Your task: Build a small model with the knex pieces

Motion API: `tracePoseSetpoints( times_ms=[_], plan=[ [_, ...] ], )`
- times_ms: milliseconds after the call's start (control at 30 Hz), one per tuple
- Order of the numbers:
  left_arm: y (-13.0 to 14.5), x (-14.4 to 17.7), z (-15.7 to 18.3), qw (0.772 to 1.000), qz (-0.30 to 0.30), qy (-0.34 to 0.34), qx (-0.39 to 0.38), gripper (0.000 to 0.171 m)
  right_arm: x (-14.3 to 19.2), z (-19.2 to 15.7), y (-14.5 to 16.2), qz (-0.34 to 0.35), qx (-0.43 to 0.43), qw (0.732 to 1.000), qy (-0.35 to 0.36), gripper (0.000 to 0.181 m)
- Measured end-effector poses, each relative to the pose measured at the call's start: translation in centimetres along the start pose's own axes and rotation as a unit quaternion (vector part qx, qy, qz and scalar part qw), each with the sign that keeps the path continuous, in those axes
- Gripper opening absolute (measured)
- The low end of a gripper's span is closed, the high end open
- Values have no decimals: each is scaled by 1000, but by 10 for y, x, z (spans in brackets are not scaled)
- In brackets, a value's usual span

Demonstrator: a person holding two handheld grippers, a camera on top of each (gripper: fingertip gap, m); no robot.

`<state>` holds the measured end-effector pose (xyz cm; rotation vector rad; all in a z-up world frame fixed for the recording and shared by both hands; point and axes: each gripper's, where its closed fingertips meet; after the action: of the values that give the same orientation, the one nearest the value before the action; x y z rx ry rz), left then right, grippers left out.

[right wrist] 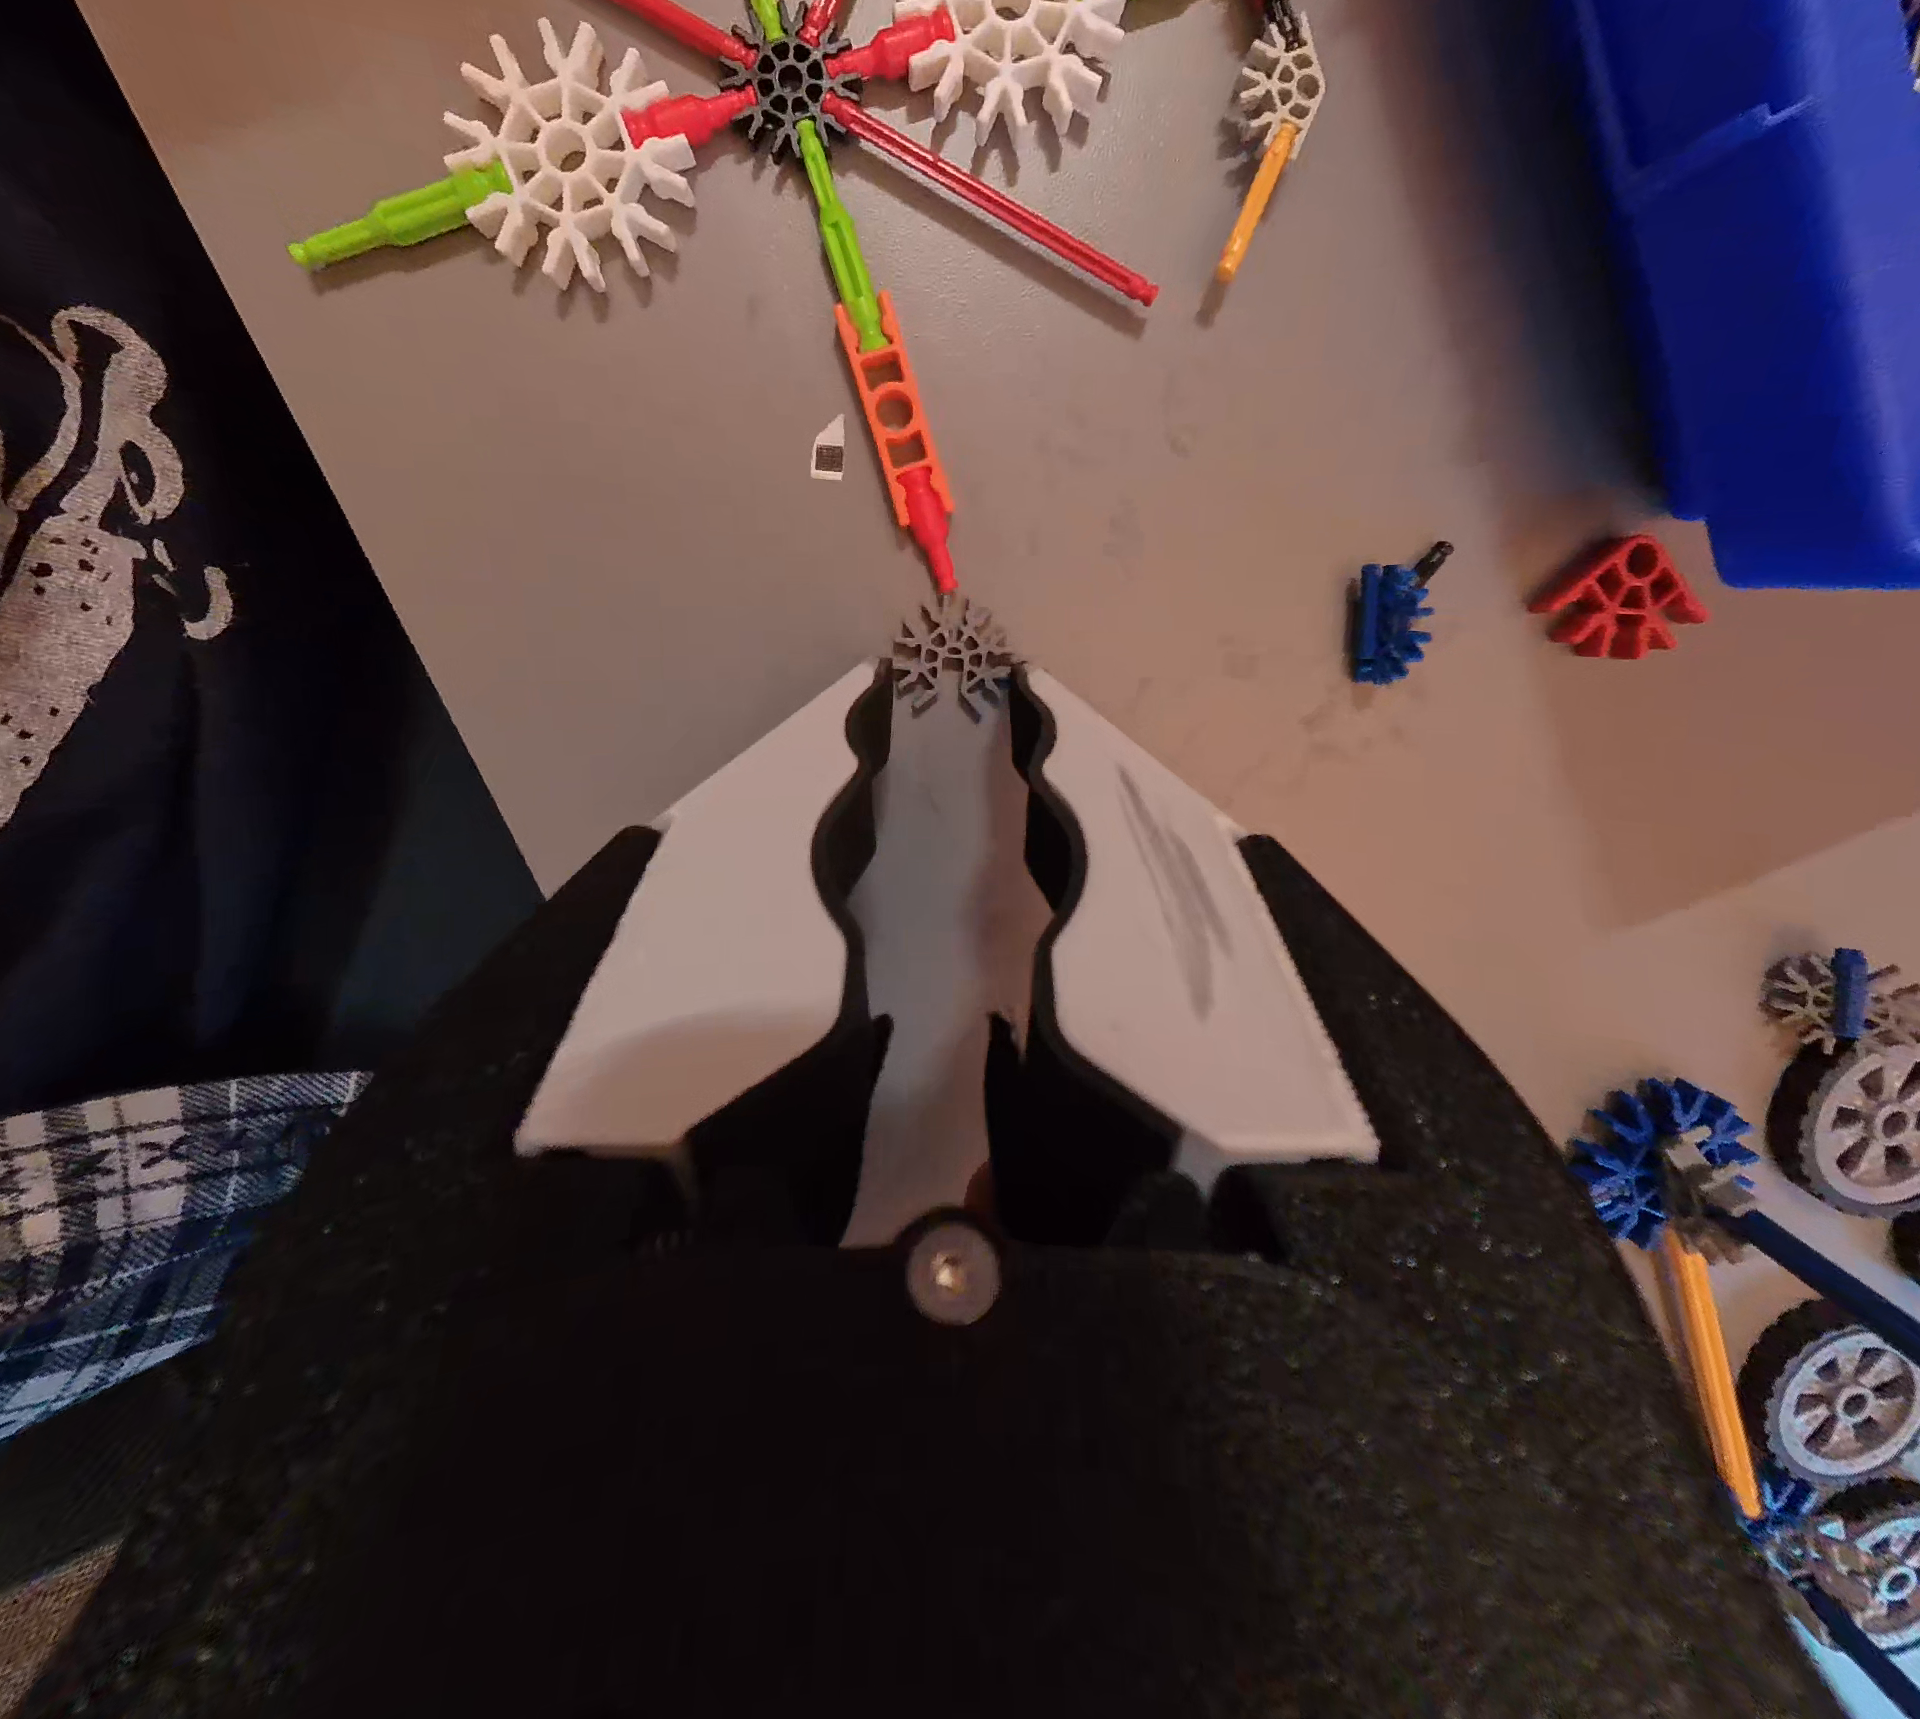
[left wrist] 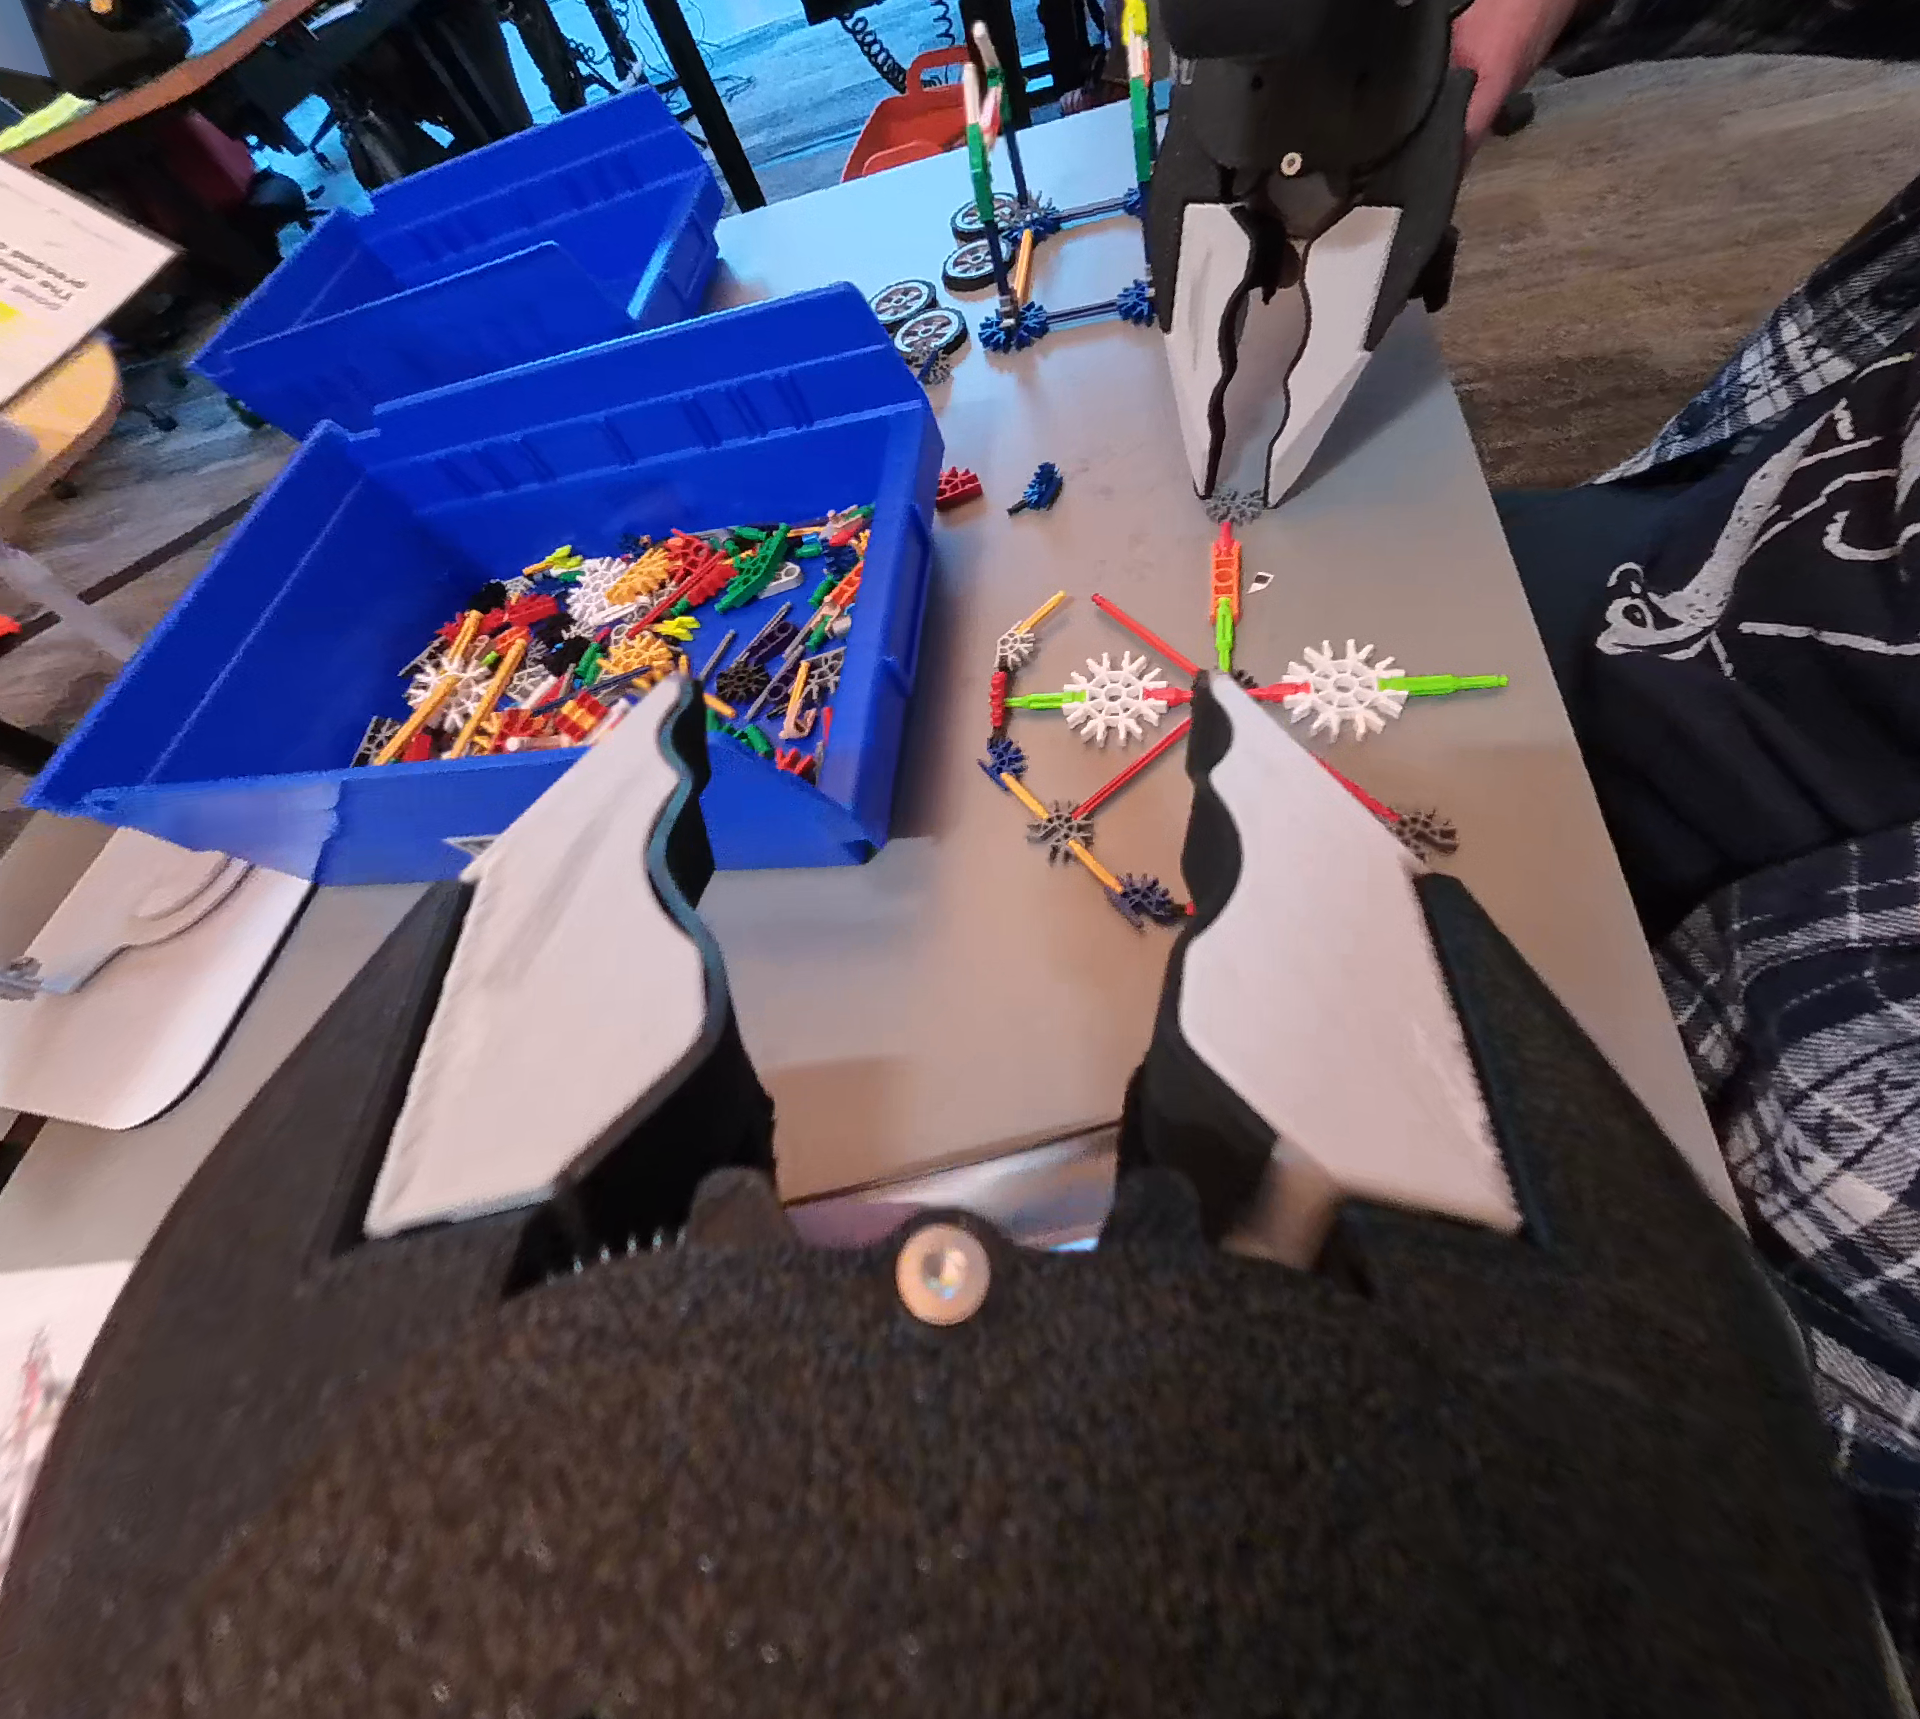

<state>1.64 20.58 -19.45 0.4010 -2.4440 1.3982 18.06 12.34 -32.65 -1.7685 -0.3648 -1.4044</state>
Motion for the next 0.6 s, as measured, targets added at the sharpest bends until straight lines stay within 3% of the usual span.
tracePoseSetpoints(
  times_ms=[300,600],
  plan=[
    [5,19,-11,1000,4,-27,9,90,7,7,-5,5,-1,1000,9,21],
    [7,18,-9,1000,-2,-21,7,90,12,11,-19,18,33,999,3,21]
  ],
)
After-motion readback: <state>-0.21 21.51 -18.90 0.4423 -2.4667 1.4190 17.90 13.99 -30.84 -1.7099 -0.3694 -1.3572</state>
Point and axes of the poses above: each gripper's, where its closed fingertips meet, x back along the fingers, y out of its underside, z = x × y across the jaws, and after that the axes turned 14 degrees about -x, right-handed
